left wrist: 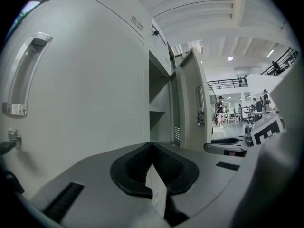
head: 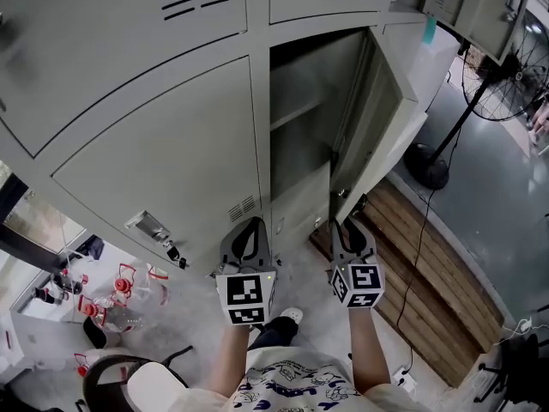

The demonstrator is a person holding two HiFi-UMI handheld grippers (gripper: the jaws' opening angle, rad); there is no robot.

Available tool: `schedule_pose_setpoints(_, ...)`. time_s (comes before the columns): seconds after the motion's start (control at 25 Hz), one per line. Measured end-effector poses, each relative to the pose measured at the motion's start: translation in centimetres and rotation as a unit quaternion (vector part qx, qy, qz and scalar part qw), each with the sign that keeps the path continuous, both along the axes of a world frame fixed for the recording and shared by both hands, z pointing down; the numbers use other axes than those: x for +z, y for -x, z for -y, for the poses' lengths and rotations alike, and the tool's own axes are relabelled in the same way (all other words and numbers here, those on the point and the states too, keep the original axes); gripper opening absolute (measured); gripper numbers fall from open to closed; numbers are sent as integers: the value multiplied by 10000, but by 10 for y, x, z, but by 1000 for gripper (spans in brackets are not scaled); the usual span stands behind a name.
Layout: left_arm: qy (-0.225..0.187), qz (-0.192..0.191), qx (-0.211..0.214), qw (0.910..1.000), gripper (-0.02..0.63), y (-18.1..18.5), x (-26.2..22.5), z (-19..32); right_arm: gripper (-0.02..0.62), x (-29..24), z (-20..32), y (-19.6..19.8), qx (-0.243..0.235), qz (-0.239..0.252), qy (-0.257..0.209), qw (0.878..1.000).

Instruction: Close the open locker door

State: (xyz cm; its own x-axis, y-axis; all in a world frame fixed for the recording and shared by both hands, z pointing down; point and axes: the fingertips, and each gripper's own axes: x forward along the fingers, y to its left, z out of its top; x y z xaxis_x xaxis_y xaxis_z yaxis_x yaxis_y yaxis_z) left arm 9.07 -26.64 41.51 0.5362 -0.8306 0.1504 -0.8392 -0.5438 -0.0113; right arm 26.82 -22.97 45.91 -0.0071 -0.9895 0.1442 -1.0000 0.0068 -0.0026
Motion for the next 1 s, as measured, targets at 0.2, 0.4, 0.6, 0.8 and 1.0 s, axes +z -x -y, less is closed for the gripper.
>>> schedule_pose_setpoints(0.2,-33,1,-158,9999,3,19,-3,1,103,0,8,14,-138,-10,10,9999)
schedule_pose_setpoints(0.4,-33,-17,-259,9997,3,30,-4,3,102,0,15,29,-345,-91,39,9994)
schedule_pose_setpoints(0.6,-6,-44,-323,9995,3,37,-2,5,100,0,22,40,-480,-123,58,9988)
schedule_pose_setpoints(0.8,2,-70,-381,9993,3,43,-2,7,92,0,28,48,-613,-157,72,9980)
schedule_pose_setpoints(1.0,13,-78,-437,9990,3,48,-1,9,87,1,34,55,-715,-150,74,9973)
